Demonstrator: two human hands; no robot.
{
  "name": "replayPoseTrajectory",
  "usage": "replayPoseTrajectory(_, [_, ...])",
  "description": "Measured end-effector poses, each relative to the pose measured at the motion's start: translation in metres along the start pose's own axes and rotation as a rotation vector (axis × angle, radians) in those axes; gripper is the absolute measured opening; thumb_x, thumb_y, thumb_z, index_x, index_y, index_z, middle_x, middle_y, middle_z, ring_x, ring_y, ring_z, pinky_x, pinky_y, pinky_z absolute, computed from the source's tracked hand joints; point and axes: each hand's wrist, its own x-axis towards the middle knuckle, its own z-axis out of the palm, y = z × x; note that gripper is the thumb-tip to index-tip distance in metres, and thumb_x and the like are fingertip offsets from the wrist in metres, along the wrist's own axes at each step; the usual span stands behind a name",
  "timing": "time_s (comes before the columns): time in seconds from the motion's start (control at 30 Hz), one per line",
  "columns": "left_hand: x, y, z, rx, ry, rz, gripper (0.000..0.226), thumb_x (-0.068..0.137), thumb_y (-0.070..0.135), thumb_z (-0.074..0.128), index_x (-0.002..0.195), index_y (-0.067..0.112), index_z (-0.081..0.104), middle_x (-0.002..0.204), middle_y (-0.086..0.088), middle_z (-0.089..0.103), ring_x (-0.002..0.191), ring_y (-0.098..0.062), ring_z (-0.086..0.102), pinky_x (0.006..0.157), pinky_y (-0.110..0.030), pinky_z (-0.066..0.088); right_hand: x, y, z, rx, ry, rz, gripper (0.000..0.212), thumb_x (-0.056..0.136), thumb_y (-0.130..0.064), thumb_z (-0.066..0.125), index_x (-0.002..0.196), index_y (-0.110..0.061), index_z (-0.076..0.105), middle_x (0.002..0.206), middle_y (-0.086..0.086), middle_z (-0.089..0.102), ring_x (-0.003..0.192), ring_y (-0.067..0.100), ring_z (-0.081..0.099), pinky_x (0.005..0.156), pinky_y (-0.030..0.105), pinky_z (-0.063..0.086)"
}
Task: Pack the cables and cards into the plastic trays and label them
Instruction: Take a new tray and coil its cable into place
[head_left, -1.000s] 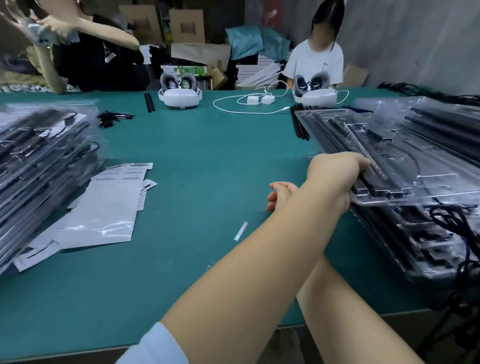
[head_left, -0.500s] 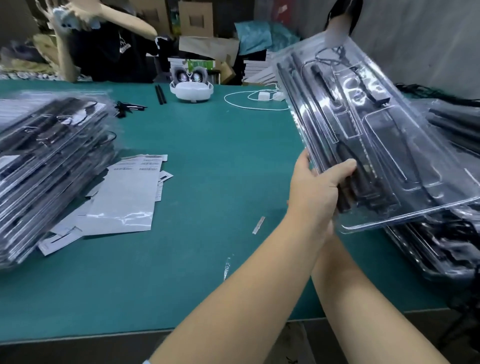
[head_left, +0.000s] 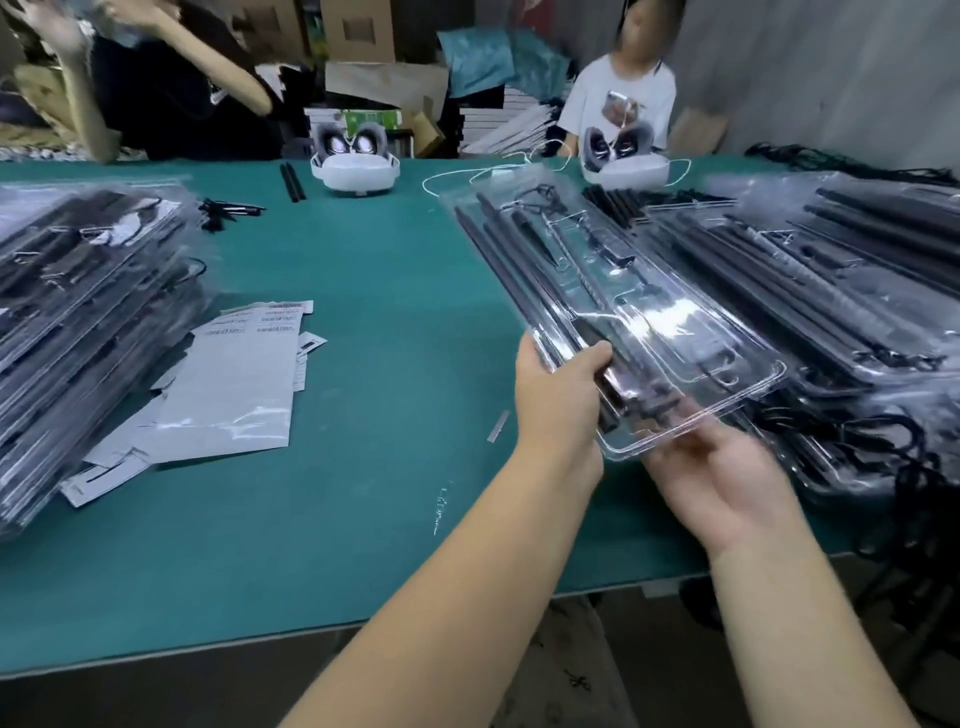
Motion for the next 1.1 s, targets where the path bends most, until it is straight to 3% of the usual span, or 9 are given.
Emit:
replayPoseTrajectory(0.13, [0.000,-0.007,-0.003,0.020,-0.098,-0.065,0.034,0.089,0.005,0.060,0.082,0.035,0.045,0.055,0.026,0.061,0.045,0.012,0.055,0.038,-0.007,0.040,-0.046,-0.010,-0.059,-0.584,0.240,-0.591,0.030,0.091,-0.001,0.053,0.092,-0.030,0.063,0.080,-0.004,0.070,0.061,0.004,0.064,0.055,0.015,0.053])
replayPoseTrajectory(0.23, [0.001,-0.009,0.004,0.013,-0.089,-0.088,0.021,0.088,0.006,0.060,0.097,0.025,0.058,0.080,0.013,0.069,0.060,0.003,0.064,0.056,-0.017,0.051,-0.053,-0.039,-0.095,-1.129,0.454,-1.148,0.038,0.082,-0.026,0.064,0.114,-0.042,0.052,0.109,0.003,0.058,0.092,0.020,0.058,0.077,0.030,0.050])
replayPoseTrajectory(0.37, [-0.007,-0.005,0.025,-0.016,-0.078,-0.111,0.023,0.088,0.005,0.061,0.083,0.027,0.055,0.081,0.010,0.068,0.071,-0.006,0.066,0.072,-0.027,0.053,-0.025,-0.076,-0.110,-1.547,0.519,-1.259,0.027,0.083,-0.016,0.070,0.109,-0.007,0.068,0.111,0.024,0.054,0.104,0.048,0.045,0.090,0.046,0.037])
replayPoseTrajectory(0.43, [-0.012,-0.005,0.033,-0.011,-0.090,-0.110,0.021,0.087,0.005,0.061,0.097,0.023,0.059,0.092,0.007,0.070,0.078,-0.007,0.068,0.067,-0.024,0.055,-0.022,-0.084,-0.115,-1.474,0.480,-1.250,0.019,0.086,-0.014,0.062,0.103,-0.006,0.064,0.105,0.023,0.058,0.101,0.043,0.047,0.088,0.038,0.034])
replayPoseTrajectory(0.53, [-0.021,-0.007,0.038,0.020,-0.114,-0.152,0.063,0.084,0.010,0.064,0.142,0.017,0.039,0.140,-0.006,0.051,0.121,-0.025,0.055,0.102,-0.047,0.044,-0.033,-0.086,-0.124,-1.199,0.387,-1.119,0.011,0.092,-0.029,0.044,0.103,-0.028,0.044,0.095,0.003,0.063,0.088,0.024,0.055,0.073,0.030,0.037])
replayPoseTrajectory(0.7, [-0.026,-0.013,0.036,0.042,-0.100,-0.133,0.081,0.086,0.013,0.065,0.152,0.023,0.019,0.150,0.003,0.037,0.128,-0.017,0.043,0.110,-0.043,0.032,-0.063,-0.084,-0.114,-0.976,0.268,-1.068,0.018,0.093,-0.040,0.040,0.102,-0.055,0.041,0.070,-0.023,0.057,0.055,-0.002,0.050,0.052,0.007,0.036])
replayPoseTrajectory(0.8, [-0.026,-0.008,0.034,0.005,-0.061,-0.132,0.066,0.087,0.011,0.064,0.145,0.017,0.032,0.126,0.010,0.057,0.108,-0.012,0.053,0.102,-0.039,0.038,-0.078,-0.092,-0.097,-0.907,0.191,-0.966,0.016,0.086,-0.053,0.050,0.101,-0.053,0.052,0.067,-0.022,0.057,0.051,-0.001,0.048,0.045,0.009,0.036])
replayPoseTrajectory(0.9, [-0.020,0.005,0.028,-0.076,-0.027,-0.126,0.015,0.087,0.005,0.063,0.093,0.018,0.057,0.075,0.007,0.067,0.071,-0.013,0.064,0.079,-0.036,0.054,-0.088,-0.097,-0.071,-0.853,-0.010,-0.752,0.016,0.078,-0.050,0.059,0.091,-0.041,0.063,0.056,-0.015,0.051,0.043,0.001,0.039,0.038,0.014,0.032])
replayPoseTrajectory(1.1, [0.001,0.043,-0.018,-0.125,0.029,-0.130,0.007,0.086,0.004,0.060,0.091,0.008,0.058,0.063,-0.003,0.064,0.055,-0.018,0.064,0.050,-0.029,0.054,-0.089,-0.082,-0.003,-0.473,-0.308,-0.431,0.022,0.094,-0.009,0.049,0.075,-0.020,0.048,0.047,-0.011,0.031,0.037,0.004,0.021,0.035,0.010,0.018])
